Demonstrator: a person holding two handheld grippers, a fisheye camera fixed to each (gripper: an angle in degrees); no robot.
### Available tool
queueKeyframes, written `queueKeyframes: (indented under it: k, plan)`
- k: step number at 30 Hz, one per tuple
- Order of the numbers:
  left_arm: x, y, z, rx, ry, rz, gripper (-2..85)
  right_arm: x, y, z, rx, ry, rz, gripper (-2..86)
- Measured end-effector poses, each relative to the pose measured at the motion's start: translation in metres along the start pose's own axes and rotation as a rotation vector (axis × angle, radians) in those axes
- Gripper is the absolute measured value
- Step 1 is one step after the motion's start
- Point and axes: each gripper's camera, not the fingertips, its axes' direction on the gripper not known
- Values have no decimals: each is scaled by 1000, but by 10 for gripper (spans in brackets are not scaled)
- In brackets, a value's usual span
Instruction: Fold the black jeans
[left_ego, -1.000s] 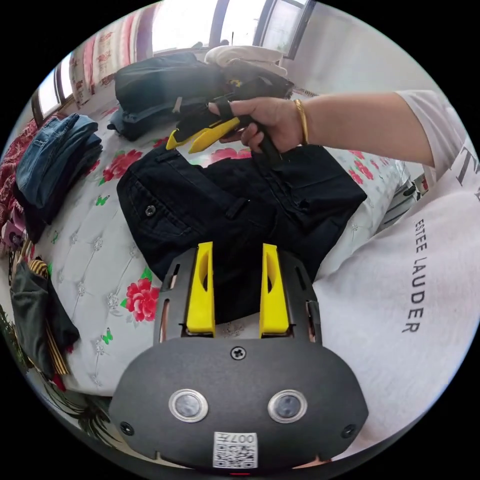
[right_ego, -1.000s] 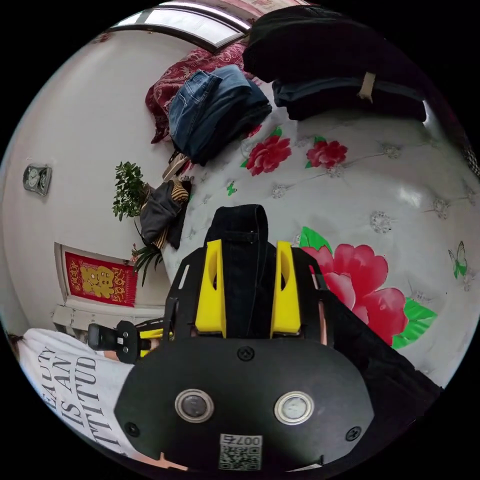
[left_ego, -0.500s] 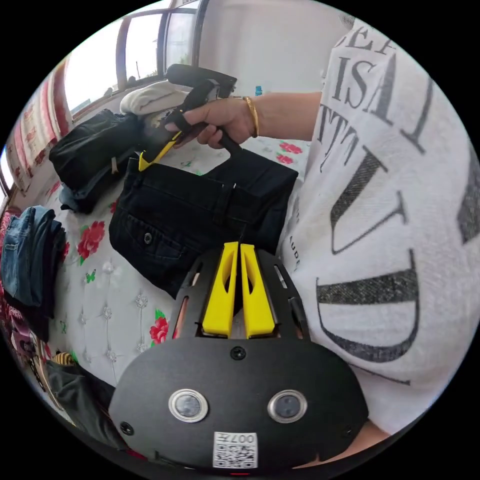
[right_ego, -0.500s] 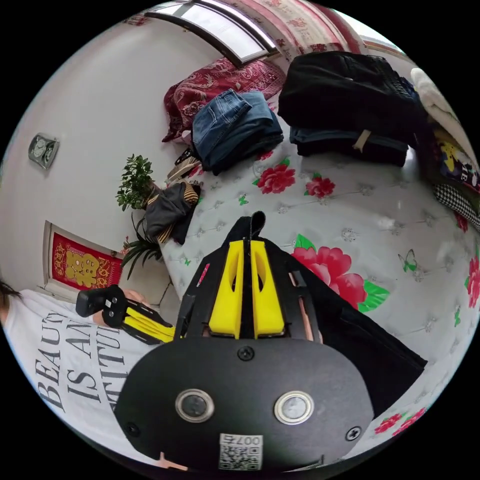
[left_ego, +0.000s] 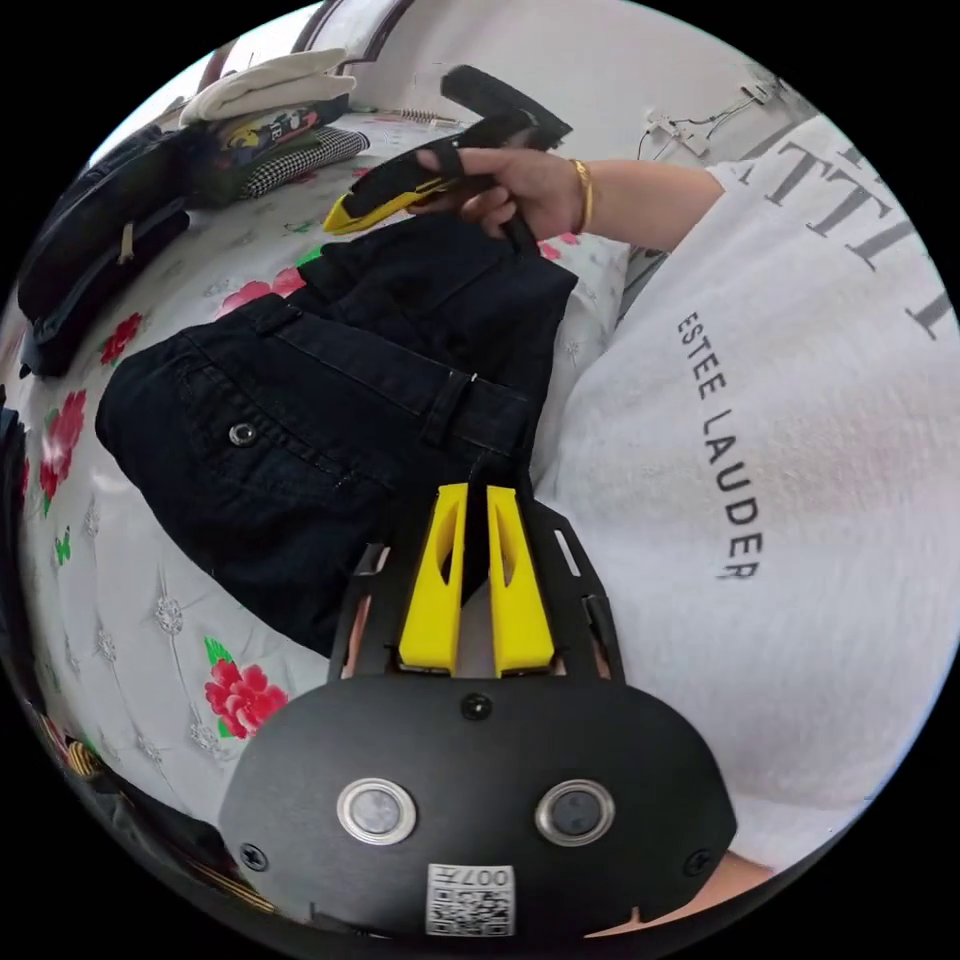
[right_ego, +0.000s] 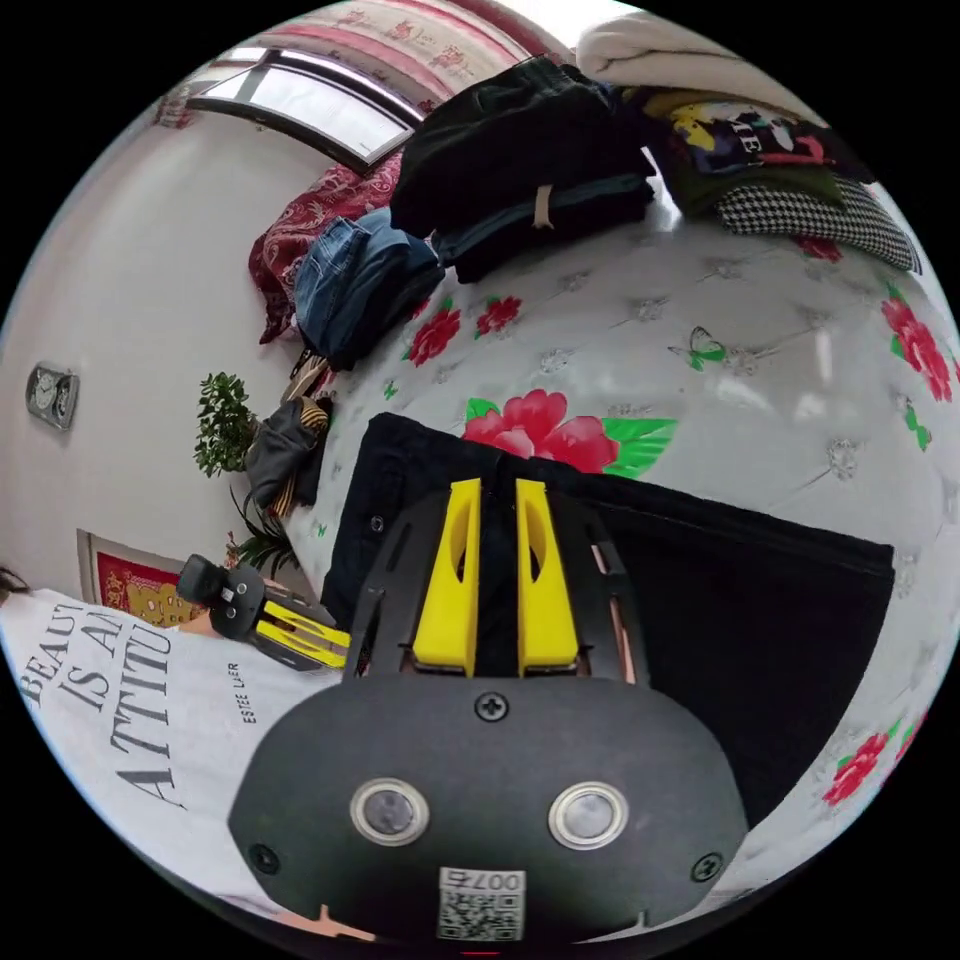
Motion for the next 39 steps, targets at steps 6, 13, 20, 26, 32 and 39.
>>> queueKeyframes:
  k: [6, 13, 20, 26, 32, 39]
  plan:
    - [6, 3, -34, 131, -39, -53, 42, 42, 72, -94, 56, 269, 130, 68]
    - [31, -46, -14, 92, -58, 24, 64, 72, 76, -147, 90, 343, 44, 84]
    - [88, -133, 33, 6, -135, 233, 90, 96, -11, -143, -154, 216, -326, 102]
    - [92, -170, 99, -154, -158, 182, 107, 117, -58, -114, -384, 80, -525, 104]
    - [110, -178, 119, -231, -286, 162, 89, 133, -75, -94, -593, -75, -640, 75]
    - [128, -195, 101, -155, -199, 135, 91, 154, -96, -114, -598, -210, -680, 40]
